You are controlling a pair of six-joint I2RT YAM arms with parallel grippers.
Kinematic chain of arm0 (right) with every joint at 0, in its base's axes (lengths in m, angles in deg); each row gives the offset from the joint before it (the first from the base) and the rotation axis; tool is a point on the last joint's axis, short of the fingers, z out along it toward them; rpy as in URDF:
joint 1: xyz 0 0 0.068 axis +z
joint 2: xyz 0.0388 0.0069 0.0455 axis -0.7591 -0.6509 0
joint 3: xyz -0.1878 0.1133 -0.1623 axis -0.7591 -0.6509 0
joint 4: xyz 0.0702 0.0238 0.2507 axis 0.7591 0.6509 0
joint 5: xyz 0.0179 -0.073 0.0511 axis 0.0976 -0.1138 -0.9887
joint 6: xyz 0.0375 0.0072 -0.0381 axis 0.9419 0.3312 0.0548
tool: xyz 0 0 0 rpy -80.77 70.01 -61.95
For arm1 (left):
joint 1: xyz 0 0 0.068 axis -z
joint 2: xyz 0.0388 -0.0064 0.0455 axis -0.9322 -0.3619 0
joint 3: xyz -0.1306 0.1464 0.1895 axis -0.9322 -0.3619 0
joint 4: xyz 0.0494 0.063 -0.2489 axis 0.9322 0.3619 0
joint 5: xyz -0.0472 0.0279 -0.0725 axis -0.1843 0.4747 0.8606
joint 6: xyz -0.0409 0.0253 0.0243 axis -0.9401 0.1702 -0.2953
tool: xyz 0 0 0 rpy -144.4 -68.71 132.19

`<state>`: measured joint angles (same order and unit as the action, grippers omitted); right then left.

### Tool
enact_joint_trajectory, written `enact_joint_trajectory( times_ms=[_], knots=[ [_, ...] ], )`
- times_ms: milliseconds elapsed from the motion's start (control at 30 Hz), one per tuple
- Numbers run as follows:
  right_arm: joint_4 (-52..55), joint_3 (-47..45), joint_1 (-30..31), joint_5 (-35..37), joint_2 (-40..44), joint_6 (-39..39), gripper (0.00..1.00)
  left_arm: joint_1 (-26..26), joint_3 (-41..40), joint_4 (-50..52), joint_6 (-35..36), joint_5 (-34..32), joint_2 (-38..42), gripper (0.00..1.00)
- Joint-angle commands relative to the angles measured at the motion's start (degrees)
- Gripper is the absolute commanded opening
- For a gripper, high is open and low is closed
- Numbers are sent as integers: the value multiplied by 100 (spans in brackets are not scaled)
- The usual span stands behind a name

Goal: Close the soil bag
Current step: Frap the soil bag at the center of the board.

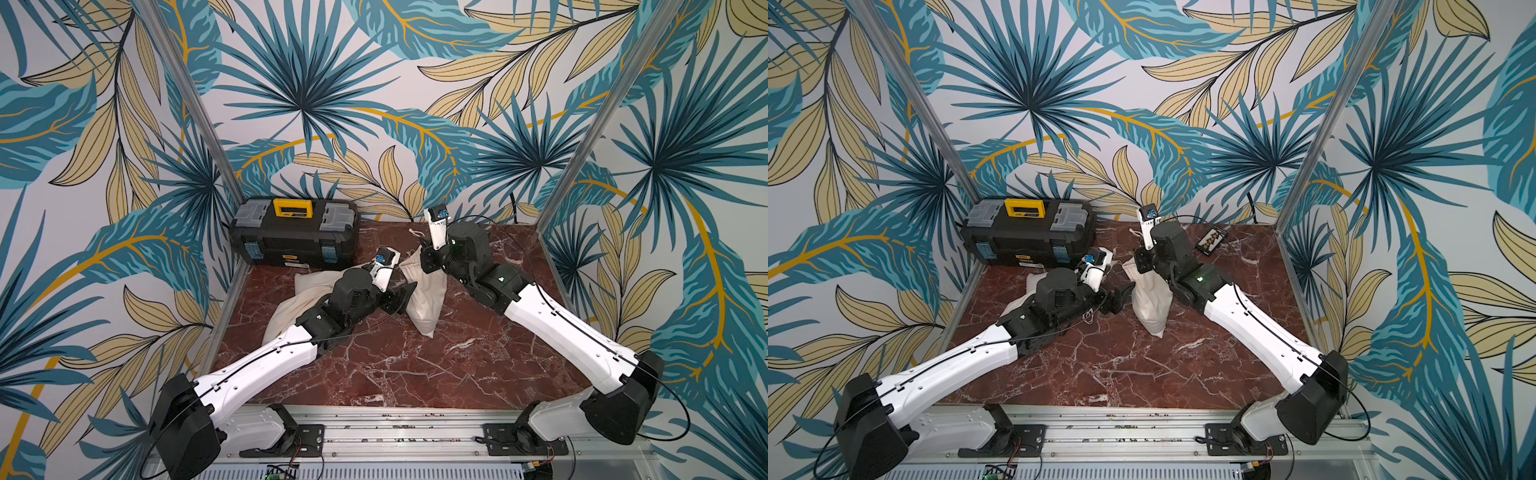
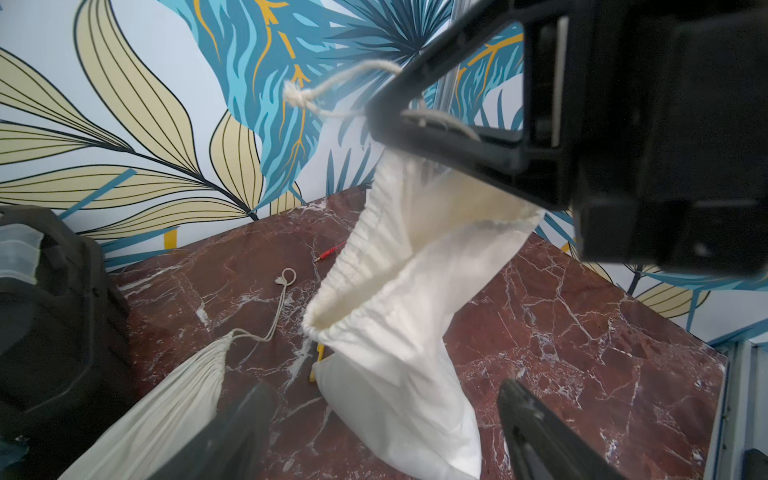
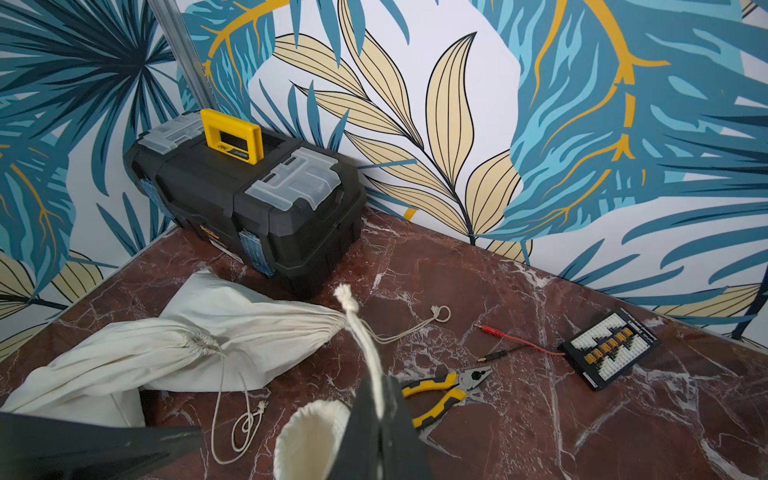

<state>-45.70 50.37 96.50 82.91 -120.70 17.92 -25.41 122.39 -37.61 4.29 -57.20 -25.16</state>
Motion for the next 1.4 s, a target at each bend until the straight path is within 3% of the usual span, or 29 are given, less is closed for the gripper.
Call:
enact_joint_trajectory(
  times_ms=[0, 133, 233, 267, 367, 533, 833, 1033, 1133, 1300, 1367],
  knots=[
    [-544, -67, -31, -275, -21, 221, 0, 5, 358, -328, -189, -96, -338, 88],
    [-581, -106, -43, -252, -30, 266, 0, 7, 739, -319, -231, -18, -819, 87],
    [-592, -137, -76, -229, 5, 264, 0, 10, 933, -422, -331, 221, -1169, 81],
    [-615, -158, -92, -220, 39, 276, 0, 13, 981, -397, -331, 154, -1272, 75],
    [-576, -230, -144, -76, 196, 301, 0, 11, 920, -330, -278, -240, -1371, 44],
    [-484, -666, -885, -109, 854, 414, 0, -206, 622, -35, 202, -929, -803, 1],
    [-382, -1311, -2552, -858, 2081, 568, 0, -1632, 565, 953, 354, -777, -198, 0],
    [-798, -1898, -3545, -1708, 2291, 1012, 0, -2222, 338, 1200, 495, -1042, -155, 0],
    [-1201, -2456, -3656, -2003, 2272, 1317, 0, -2340, 205, 1342, 710, -1021, -122, 0],
    [-2426, -3098, -3572, -3705, 2120, 1850, 0, -2273, -226, 876, 601, 464, -133, 0],
    [-2397, -2868, -3246, -3870, 1872, 1746, 0, -2106, -175, 783, 559, 943, -180, 0]
  ],
)
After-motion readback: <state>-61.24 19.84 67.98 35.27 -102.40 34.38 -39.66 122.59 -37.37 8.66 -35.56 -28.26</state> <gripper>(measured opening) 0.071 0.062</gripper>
